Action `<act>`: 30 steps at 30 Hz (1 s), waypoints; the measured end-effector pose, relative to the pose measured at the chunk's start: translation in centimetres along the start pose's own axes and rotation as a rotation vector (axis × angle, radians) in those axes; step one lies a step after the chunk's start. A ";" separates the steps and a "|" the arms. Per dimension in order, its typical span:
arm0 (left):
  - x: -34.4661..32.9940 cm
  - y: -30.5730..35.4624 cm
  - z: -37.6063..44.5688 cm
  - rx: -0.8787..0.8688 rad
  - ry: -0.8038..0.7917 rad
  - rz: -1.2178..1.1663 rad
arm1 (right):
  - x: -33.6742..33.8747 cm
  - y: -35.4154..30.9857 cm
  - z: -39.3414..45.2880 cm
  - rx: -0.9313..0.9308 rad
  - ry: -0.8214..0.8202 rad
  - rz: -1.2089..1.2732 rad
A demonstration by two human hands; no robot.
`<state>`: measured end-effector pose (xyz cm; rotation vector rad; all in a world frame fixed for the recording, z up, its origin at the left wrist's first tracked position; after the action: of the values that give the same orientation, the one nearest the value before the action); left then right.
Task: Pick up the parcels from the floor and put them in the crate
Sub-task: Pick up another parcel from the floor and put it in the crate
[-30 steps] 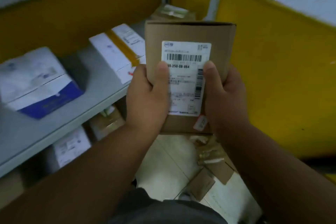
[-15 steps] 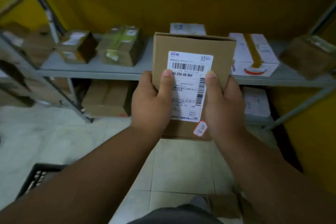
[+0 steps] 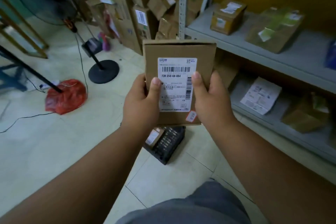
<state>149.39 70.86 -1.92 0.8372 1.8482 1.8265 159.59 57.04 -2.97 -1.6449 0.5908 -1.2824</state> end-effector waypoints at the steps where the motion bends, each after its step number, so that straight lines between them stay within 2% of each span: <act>1: 0.9 -0.5 0.8 0.019 -0.004 -0.010 | -1.0 -0.5 0.7 0.022 -0.010 -0.045; 4: 1.4 -2.4 3.6 0.014 -0.016 0.032 | -2.4 -0.5 3.3 0.073 0.014 -0.230; 8: 0.3 -4.7 8.4 0.087 -0.020 0.160 | -3.6 0.9 7.4 -0.014 -0.012 -0.345; 14: 0.7 -4.3 15.6 0.102 -0.033 0.352 | -7.4 2.2 15.0 -0.137 -0.192 -0.226; 21: 0.8 -6.0 20.6 0.162 -0.118 0.268 | -11.2 2.8 18.8 -0.201 -0.129 -0.161; 25: 1.8 -8.9 24.3 0.222 -0.261 0.260 | -14.8 3.0 19.1 -0.294 -0.121 -0.101; 30: 2.9 -13.3 30.2 0.263 -0.603 0.320 | -19.5 4.4 18.8 -0.486 0.056 -0.152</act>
<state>165.57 95.86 -16.46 1.6469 1.6263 1.2819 171.12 77.96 -16.43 -2.0872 0.8771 -1.3688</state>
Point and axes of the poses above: each hand's wrist, its own z-axis towards the middle knuckle, its own x-axis out of the back of the hand, y = z × x, the point moved 4 cm from there along z, towards the middle knuckle, and after that the axes turned 14 degrees about -z, right-handed, at the moved point
